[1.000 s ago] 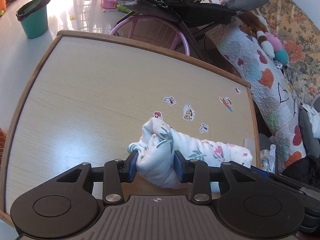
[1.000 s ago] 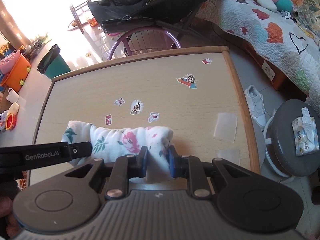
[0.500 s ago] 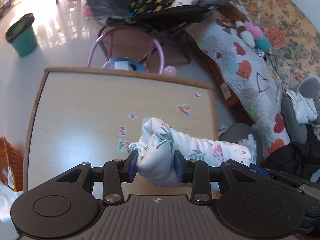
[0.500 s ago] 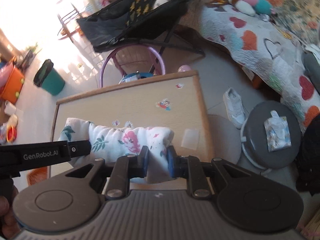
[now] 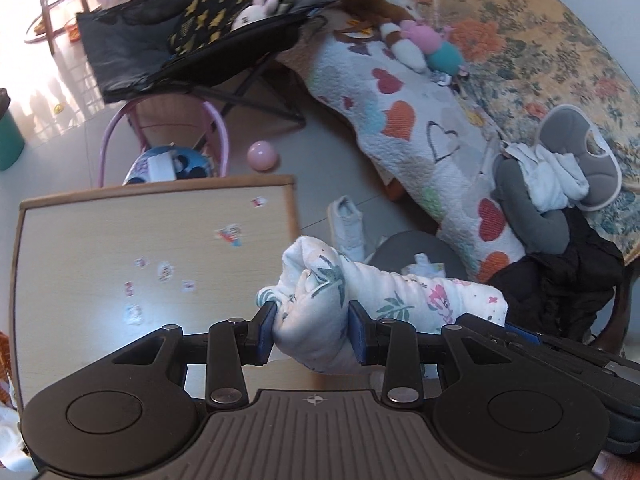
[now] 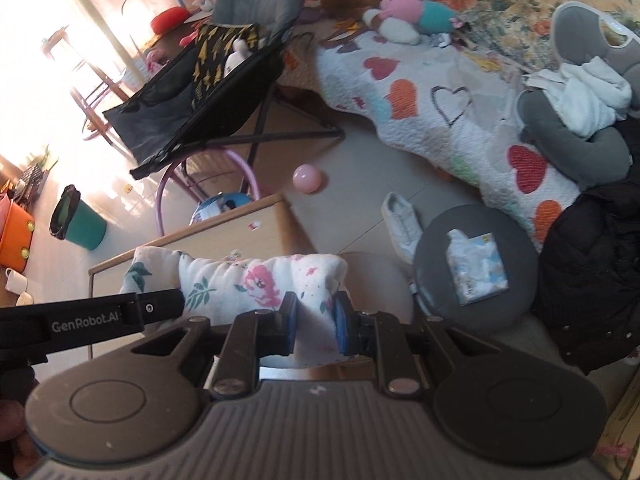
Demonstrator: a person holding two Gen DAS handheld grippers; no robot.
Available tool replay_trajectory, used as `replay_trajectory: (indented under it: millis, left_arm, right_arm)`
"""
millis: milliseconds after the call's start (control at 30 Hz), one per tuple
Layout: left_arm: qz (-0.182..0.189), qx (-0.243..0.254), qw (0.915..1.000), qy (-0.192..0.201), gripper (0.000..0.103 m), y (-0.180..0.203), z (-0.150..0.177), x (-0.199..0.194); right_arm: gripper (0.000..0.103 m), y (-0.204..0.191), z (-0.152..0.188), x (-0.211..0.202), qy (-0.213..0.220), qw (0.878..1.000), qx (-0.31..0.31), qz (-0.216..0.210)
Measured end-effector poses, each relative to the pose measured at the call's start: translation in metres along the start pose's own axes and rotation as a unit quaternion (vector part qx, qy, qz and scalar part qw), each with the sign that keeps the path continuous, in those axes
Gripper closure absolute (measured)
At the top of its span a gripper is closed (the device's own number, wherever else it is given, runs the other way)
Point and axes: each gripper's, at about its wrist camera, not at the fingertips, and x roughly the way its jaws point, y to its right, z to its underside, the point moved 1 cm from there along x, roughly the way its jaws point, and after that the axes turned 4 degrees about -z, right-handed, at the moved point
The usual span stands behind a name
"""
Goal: Fold clothes
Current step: 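Lift the rolled garment with both grippers and carry it over the quilted bed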
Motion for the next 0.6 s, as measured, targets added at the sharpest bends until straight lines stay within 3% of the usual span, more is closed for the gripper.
replay_trajectory:
  millis: [300,600]
  left_arm:
    - [0.002,-0.018,0.9997,0.015,0.066,0.127,0.0,-0.003]
    - [0.004,0.0,0.9998,0.019,0.066,0.207,-0.02,-0.006]
  right_arm:
    - [0.084,0.095,-0.047,-0.04,0.012,1.0,-0.009,0.002]
    - [0.084,0.152,-0.083,-0.064,0.027,1.0,0.002,0.016]
